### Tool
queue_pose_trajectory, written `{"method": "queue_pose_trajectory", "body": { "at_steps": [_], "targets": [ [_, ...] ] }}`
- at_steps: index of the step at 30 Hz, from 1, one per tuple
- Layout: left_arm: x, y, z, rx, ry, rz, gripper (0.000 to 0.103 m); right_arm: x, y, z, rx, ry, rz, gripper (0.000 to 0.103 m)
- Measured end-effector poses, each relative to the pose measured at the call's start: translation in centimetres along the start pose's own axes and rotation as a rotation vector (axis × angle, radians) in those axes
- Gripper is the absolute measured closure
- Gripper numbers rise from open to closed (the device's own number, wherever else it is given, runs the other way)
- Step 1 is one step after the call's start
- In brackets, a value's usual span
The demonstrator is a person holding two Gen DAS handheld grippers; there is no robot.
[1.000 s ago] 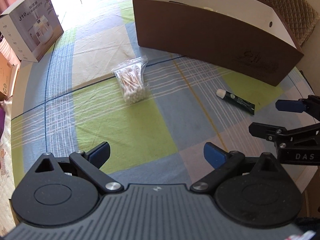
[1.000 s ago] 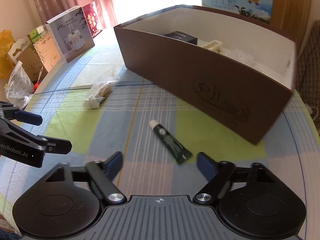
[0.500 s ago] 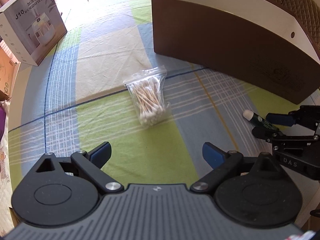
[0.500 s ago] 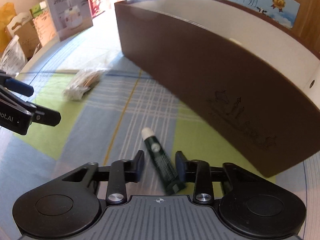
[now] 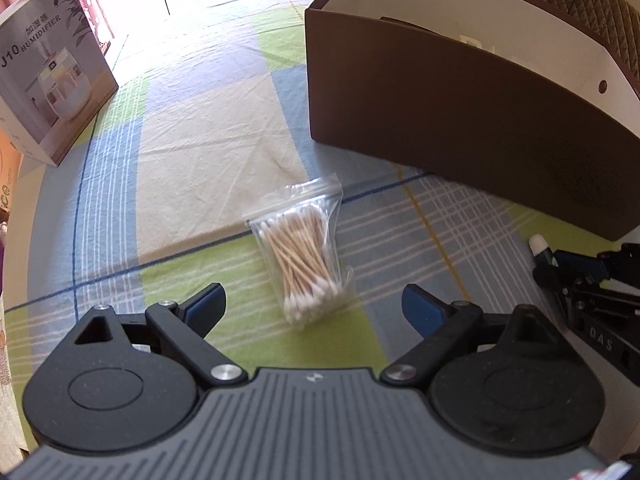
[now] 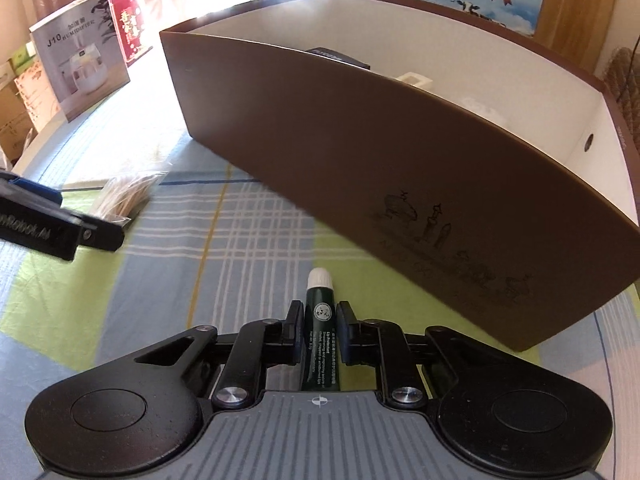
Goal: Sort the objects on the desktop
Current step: 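Grasp the green tube with the right tool while the left tool grasps the cotton-swab bag, then lift the green tube and cotton-swab bag toward the brown box with both tools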
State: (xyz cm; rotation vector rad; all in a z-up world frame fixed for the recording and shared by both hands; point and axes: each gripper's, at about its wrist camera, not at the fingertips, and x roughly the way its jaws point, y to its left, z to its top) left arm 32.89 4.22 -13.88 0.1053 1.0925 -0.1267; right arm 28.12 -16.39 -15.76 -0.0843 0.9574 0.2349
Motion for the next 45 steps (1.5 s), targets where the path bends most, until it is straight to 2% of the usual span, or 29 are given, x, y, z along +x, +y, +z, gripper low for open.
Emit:
{"method": "queue_pose_trajectory", "body": {
  "at_steps": [6, 9, 13, 14, 17, 20, 21, 28, 32, 37, 41, 45],
  "targets": [
    [1.5, 0.4, 0.7, 0.014, 0.0, 0.0, 0.017, -0.3, -0.6, -0.2, 0.037, 0.001, -0.037, 0.089],
    [2.1, 0.4, 1.2, 0.025, 0.004, 0.003, 0.028, -0.6, -1.1, -0.4, 0.075, 0.007, -0.074, 0.089],
    [2.9, 0.3, 1.2, 0.033, 0.011, 0.008, 0.036, -0.8, -1.4, -0.5, 0.108, 0.02, -0.103, 0.089],
    [3.1, 0.4, 1.2, 0.033, 0.015, 0.006, 0.044, -0.8, -1.4, -0.4, 0.111, 0.023, -0.106, 0.089],
    [3.2, 0.6, 1.1, 0.014, 0.014, -0.024, 0.055, -1.0, -1.5, -0.4, 0.121, 0.031, -0.108, 0.089],
    [2.9, 0.8, 1.1, 0.018, 0.006, -0.039, 0.075, -1.1, -1.6, -0.5, 0.124, 0.037, -0.107, 0.089],
    [2.8, 0.8, 1.0, 0.021, 0.006, -0.036, 0.077, -1.2, -1.6, -0.6, 0.125, 0.038, -0.106, 0.089],
    [1.4, 0.2, -1.2, 0.045, 0.025, -0.038, 0.079, -1.6, -1.7, -1.1, 0.127, 0.047, -0.089, 0.089],
    [-0.1, -0.7, -3.3, 0.065, 0.046, -0.072, 0.079, -1.9, -1.7, -1.5, 0.122, 0.049, -0.07, 0.089],
    [-1.5, -2.2, -5.6, 0.077, 0.071, -0.143, 0.079, -2.9, -1.9, -2.8, 0.104, 0.044, 0.003, 0.089],
    [-2.2, -4.1, -6.7, 0.117, 0.063, -0.119, 0.078, -3.9, -1.6, -3.9, 0.067, 0.045, 0.057, 0.089],
    [-2.1, -4.8, -6.6, 0.137, 0.066, -0.104, 0.072, -4.3, -0.9, -4.5, 0.043, 0.044, 0.07, 0.089]
  ]
}}
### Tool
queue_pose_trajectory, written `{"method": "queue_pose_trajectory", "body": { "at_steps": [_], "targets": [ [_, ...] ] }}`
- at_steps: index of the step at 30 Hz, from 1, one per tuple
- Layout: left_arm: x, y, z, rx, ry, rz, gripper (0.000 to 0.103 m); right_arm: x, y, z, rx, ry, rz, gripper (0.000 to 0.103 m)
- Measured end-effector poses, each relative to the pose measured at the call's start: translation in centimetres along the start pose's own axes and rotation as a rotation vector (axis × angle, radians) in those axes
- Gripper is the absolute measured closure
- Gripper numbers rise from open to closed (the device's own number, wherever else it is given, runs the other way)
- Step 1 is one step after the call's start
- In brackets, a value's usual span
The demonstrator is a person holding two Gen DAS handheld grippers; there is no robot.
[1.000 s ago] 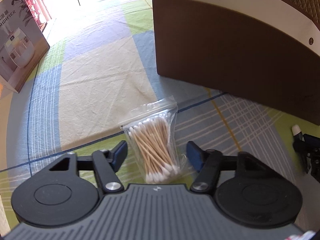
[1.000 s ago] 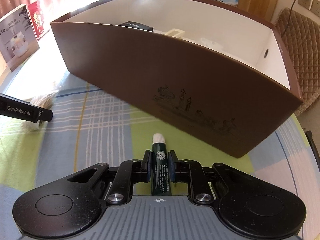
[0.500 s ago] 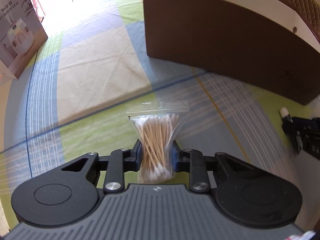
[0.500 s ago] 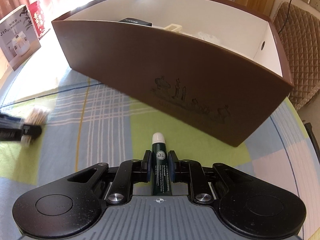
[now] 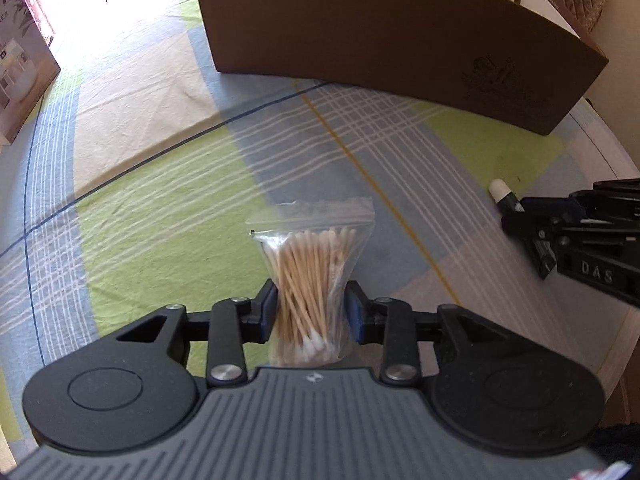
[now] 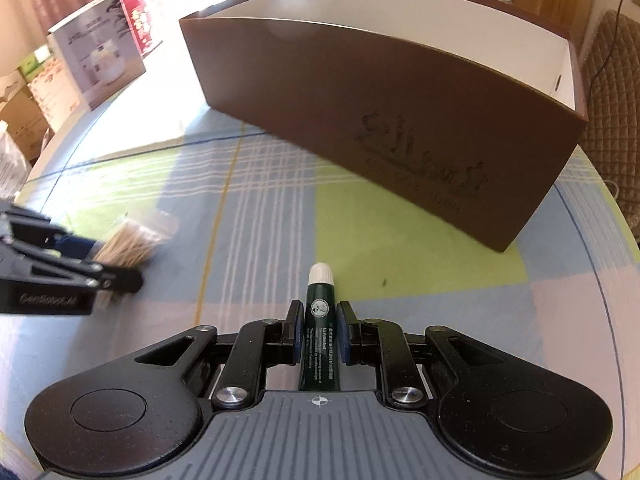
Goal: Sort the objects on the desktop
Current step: 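Lift the green tube and cotton-swab bag toward the brown box with both tools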
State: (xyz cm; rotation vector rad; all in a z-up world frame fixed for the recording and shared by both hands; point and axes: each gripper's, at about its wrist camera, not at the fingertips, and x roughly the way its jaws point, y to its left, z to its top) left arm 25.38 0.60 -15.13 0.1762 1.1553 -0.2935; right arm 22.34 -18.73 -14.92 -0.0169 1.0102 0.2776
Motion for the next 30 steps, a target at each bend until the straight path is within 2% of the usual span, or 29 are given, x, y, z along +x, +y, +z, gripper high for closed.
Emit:
{"method": "queue_pose_trajectory", "body": {
  "at_steps": [4, 6, 8, 9, 11, 14, 17, 24, 30],
  "targets": [
    [0.2, 0.1, 0.3, -0.004, 0.0, 0.005, 0.067, -0.3, 0.0, -0.2, 0.01, -0.005, 0.003, 0.088],
    [0.5, 0.1, 0.5, -0.008, -0.002, 0.012, 0.06, -0.2, 0.0, -0.2, 0.011, -0.007, 0.005, 0.087],
    [0.9, 0.3, 0.7, -0.019, -0.003, 0.023, 0.051, -0.3, 0.2, -0.2, 0.006, -0.013, 0.001, 0.084],
    [1.0, 0.4, 0.8, -0.026, -0.004, 0.025, 0.048, -0.3, 0.2, -0.2, 0.001, -0.018, 0.0, 0.078],
    [1.2, 0.4, 0.9, -0.019, -0.009, 0.022, 0.048, -0.3, 0.5, -0.3, -0.017, -0.024, -0.008, 0.075],
    [1.1, 0.4, 0.8, -0.013, -0.011, 0.013, 0.057, -0.2, 1.0, -0.4, -0.051, -0.024, -0.027, 0.073],
    [0.8, 0.1, 0.6, -0.005, -0.02, 0.008, 0.074, -0.2, 1.1, -0.7, -0.069, -0.035, -0.034, 0.073],
    [0.6, -0.5, 0.4, 0.008, -0.017, 0.017, 0.079, -0.1, 1.3, -1.0, -0.112, -0.027, -0.024, 0.074],
    [0.5, -1.0, 0.0, 0.016, -0.009, 0.021, 0.079, -0.5, 1.5, -1.7, -0.127, -0.018, -0.006, 0.089]
  ]
}}
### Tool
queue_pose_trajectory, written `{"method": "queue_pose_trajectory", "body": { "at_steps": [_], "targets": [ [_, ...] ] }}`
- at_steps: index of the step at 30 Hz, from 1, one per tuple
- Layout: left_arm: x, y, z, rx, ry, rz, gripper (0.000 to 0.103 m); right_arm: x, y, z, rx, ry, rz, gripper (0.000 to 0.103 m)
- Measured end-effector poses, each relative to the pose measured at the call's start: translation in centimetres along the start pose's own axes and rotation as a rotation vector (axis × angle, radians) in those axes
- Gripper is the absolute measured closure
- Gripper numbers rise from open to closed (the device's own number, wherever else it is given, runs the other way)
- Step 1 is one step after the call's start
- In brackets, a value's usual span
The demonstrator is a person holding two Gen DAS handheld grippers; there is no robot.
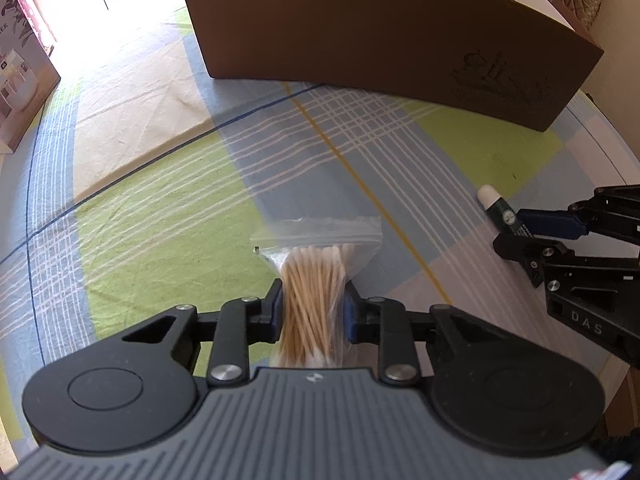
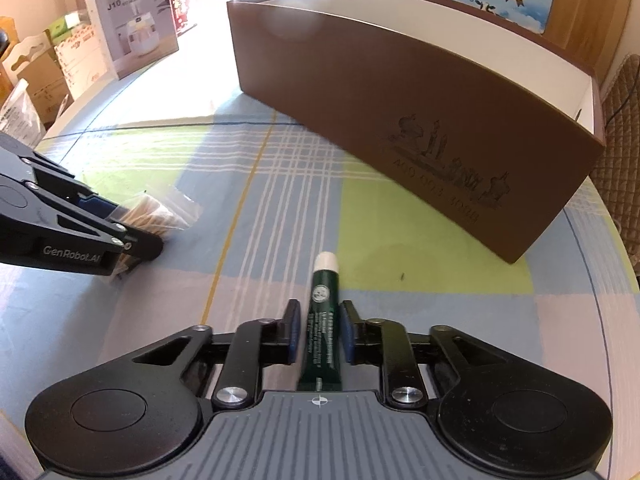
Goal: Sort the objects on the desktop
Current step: 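Lift the green tube and cotton-swab bag toward the brown box with both tools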
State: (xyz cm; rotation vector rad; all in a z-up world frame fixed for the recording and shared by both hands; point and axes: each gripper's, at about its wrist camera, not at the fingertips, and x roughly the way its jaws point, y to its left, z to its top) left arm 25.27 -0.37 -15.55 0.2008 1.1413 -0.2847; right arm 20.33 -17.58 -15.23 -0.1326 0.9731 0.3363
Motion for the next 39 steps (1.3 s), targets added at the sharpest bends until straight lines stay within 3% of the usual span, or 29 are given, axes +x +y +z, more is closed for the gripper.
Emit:
{"method": "queue_pose_trajectory", "body": {
  "at_steps": [6, 12, 15, 17, 31, 39],
  "targets": [
    [-0.2, -0.4, -0.3, 0.004, 0.005, 0.001, 0.08, -0.3, 0.0, -0.4, 0.003, 0.005, 0.013, 0.089],
    [-0.4, -0.5, -0.5, -0.002, 0.008, 0.007, 0.08, -0.1, -0.2, -0.3, 0.019, -0.011, 0.017, 0.082],
    [-0.4, -0.6, -0.5, -0.002, 0.008, 0.011, 0.08, 0.0, -0.2, -0.2, 0.005, -0.017, 0.013, 0.083],
    [-0.4, -0.7, -0.7, -0.005, 0.008, 0.012, 0.08, 0.0, 0.0, -0.2, -0.017, -0.019, 0.005, 0.089],
    [-1.1, -1.3, -0.9, -0.016, 0.006, 0.008, 0.081, -0.5, -0.7, -0.4, -0.005, 0.011, 0.044, 0.089],
    [-2.6, -2.1, 0.4, -0.01, -0.041, -0.013, 0.081, -2.3, -1.8, 0.3, 0.04, -0.025, 0.076, 0.089]
  ]
}}
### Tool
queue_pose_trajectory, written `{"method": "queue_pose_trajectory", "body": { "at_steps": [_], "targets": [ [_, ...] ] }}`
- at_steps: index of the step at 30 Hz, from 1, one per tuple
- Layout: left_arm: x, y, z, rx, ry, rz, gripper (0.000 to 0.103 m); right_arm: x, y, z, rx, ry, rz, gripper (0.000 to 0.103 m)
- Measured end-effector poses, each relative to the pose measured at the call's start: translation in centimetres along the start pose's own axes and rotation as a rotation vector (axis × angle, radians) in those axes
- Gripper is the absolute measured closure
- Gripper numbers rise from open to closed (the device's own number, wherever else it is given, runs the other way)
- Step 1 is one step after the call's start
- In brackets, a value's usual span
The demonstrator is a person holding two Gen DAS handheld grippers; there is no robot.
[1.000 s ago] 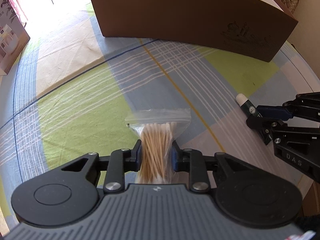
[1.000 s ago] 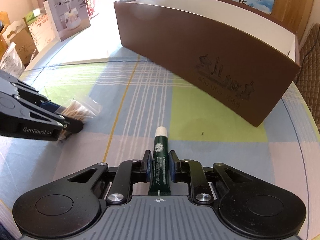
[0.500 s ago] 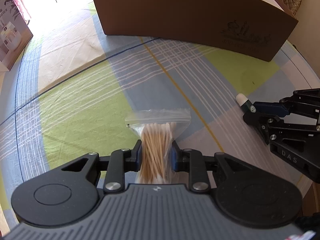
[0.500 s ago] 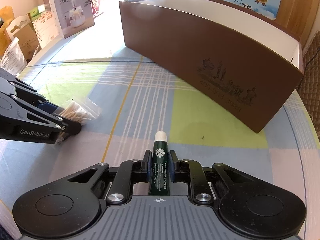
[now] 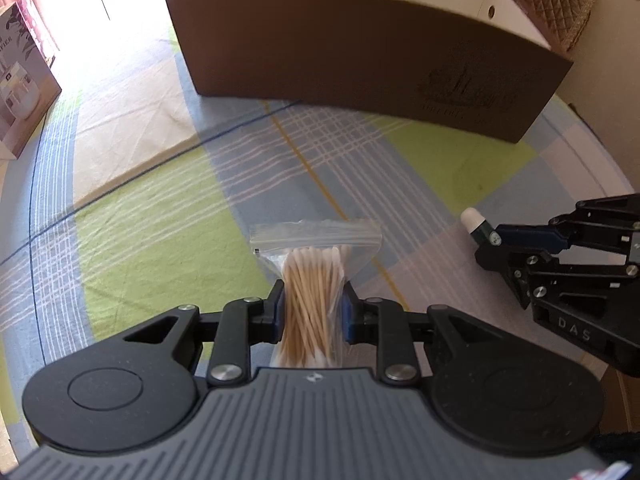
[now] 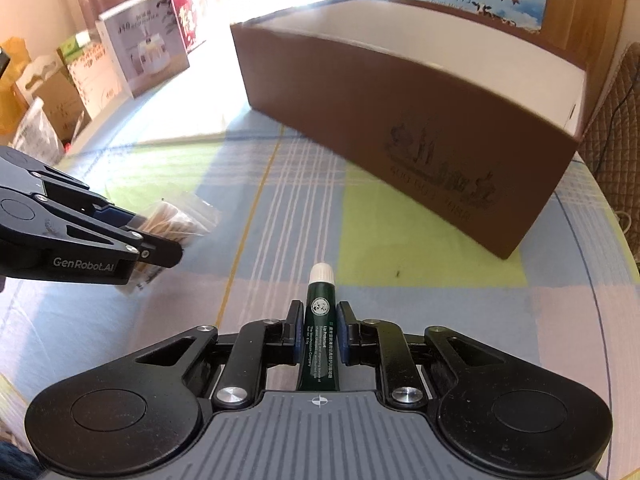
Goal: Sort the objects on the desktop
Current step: 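Lift the green tube and cotton-swab bag toward the brown box with both tools, then lower both tools into the brown box and open them to release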
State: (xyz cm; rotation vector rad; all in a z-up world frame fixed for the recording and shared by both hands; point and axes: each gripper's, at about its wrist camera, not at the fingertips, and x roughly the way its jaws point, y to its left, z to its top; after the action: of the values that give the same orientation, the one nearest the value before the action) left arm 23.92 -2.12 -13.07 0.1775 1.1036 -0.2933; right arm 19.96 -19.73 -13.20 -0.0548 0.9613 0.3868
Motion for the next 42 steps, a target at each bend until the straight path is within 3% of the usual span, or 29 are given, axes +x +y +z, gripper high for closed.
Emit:
{"method": "queue_pose_trajectory", "body": {
  "at_steps": [10, 17, 23, 31, 42],
  "targets": [
    [-3.8, -1.1, 4.6, 0.023, -0.139, -0.047, 0.081, -4.5, -2.4, 3.8, 0.07, -0.143, 0.034, 0.089],
    [-5.6, -1.6, 9.8, 0.023, -0.238, -0.08, 0.081, -7.0, -5.1, 8.2, 0.12, -0.256, 0.035, 0.089],
    [-5.4, -2.1, 14.5, 0.039, -0.282, -0.084, 0.081, -6.8, -7.7, 12.1, 0.142, -0.309, -0.004, 0.089],
    [-2.1, -1.9, 20.4, 0.016, -0.263, -0.112, 0.081, -3.9, -12.4, 16.5, 0.25, -0.315, -0.039, 0.089],
    [3.5, -2.9, 24.8, 0.016, -0.182, -0.152, 0.081, 1.5, -15.7, 19.1, 0.374, -0.233, -0.038, 0.089]
  ]
}}
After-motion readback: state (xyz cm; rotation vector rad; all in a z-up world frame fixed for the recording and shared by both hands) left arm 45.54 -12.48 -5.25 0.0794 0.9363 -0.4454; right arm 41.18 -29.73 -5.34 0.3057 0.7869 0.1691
